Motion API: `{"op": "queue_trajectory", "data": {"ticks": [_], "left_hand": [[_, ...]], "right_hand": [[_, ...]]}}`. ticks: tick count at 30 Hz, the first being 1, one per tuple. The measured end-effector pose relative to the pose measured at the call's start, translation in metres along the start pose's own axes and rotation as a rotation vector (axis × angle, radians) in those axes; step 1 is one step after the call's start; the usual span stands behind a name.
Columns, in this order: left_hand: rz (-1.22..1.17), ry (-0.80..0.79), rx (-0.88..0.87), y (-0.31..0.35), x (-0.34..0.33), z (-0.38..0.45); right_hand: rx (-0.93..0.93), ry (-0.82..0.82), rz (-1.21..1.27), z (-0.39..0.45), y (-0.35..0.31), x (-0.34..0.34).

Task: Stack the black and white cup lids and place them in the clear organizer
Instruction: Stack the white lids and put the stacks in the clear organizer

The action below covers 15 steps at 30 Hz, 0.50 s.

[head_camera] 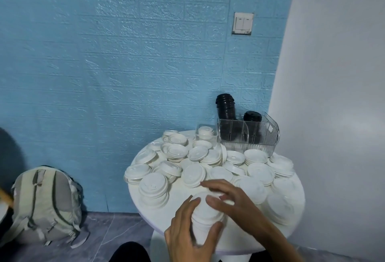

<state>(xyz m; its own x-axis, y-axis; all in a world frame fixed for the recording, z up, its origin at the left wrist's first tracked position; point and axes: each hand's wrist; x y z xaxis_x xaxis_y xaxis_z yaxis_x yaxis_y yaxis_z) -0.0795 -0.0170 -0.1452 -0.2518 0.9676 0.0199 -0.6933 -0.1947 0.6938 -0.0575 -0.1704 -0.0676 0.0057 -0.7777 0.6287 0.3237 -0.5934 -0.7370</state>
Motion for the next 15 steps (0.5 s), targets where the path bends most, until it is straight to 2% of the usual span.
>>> {"op": "queue_trajectory", "data": {"ticks": [4,6,15], "left_hand": [[0.011,-0.026,0.042,-0.001,0.001,-0.001],[0.011,-0.031,0.073,0.001,0.001,-0.002],[0.062,-0.008,0.067,-0.003,0.000,-0.005]], "right_hand": [[0.012,0.158,-0.080,0.040,0.007,0.002],[0.027,0.176,-0.140,0.063,0.012,-0.001],[-0.031,-0.076,-0.484,0.112,0.025,-0.015]]}}
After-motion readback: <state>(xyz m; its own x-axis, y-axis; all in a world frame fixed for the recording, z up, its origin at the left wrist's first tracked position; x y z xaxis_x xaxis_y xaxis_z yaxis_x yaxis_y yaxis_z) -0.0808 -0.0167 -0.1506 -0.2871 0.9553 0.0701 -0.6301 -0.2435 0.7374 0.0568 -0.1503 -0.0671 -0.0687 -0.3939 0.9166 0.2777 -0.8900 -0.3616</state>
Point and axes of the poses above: each hand's wrist, its own z-axis towards the middle knuckle, its own x-axis out of the back of the hand, y = z × x, and after that the axes turned 14 degrees about -z, right-handed
